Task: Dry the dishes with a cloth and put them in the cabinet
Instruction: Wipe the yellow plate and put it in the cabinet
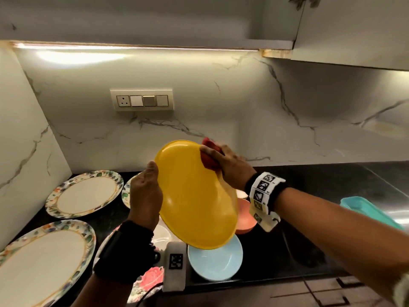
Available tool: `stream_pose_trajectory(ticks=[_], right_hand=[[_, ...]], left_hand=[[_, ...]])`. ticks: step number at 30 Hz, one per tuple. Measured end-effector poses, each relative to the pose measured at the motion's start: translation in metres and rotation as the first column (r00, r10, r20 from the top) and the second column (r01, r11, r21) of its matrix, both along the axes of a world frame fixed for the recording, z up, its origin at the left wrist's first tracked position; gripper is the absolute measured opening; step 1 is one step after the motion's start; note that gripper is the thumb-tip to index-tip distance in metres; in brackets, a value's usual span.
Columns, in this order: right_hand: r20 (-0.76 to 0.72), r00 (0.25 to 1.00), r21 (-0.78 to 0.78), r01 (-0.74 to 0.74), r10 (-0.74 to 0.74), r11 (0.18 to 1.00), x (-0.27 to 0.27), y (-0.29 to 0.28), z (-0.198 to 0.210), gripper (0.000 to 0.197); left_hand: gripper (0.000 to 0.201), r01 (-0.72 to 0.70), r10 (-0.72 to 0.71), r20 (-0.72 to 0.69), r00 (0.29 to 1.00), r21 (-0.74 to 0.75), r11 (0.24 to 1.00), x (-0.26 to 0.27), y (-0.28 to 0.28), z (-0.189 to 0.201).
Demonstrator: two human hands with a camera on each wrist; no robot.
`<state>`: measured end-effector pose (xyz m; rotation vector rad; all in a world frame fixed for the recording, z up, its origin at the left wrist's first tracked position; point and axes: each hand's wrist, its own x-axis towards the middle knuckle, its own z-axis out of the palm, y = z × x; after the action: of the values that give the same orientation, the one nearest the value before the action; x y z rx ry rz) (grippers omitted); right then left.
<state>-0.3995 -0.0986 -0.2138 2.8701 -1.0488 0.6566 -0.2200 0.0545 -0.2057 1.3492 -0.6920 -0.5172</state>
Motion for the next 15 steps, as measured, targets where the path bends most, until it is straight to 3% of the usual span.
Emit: stream_pose_trajectory(ticks=[3,7,11,15], right_hand=[[0.052,0.982,0.366,0.151,-0.182,0.918,-0.019,0.003,-0.021,0.068],[0.164,0.924,0.778,0.095,-0.346,0.621,-0.037,0.022,-0.05,0.075],[0.133,0.876,0.912,0.075,-0.464,0.404,-0.044,0.041,-0.066,0.04],[0.113,0.853,0.993,-0.081,-0.51,0.085,-0.056,0.054,-0.056,0.036]], left_hand=[[0.047,-0.033,0.035,0.041,0.999,-0.045,0.998,-0.012,-0.005,0.003],[0.055,-0.071,0.099,0.174,0.98,-0.164,0.984,-0.033,-0.014,-0.005],[0.051,-0.04,0.128,0.364,0.923,-0.241,0.97,-0.069,-0.02,-0.017],[0.048,0.005,0.193,0.562,0.804,-0.332,0.943,-0.106,-0.017,-0.024]])
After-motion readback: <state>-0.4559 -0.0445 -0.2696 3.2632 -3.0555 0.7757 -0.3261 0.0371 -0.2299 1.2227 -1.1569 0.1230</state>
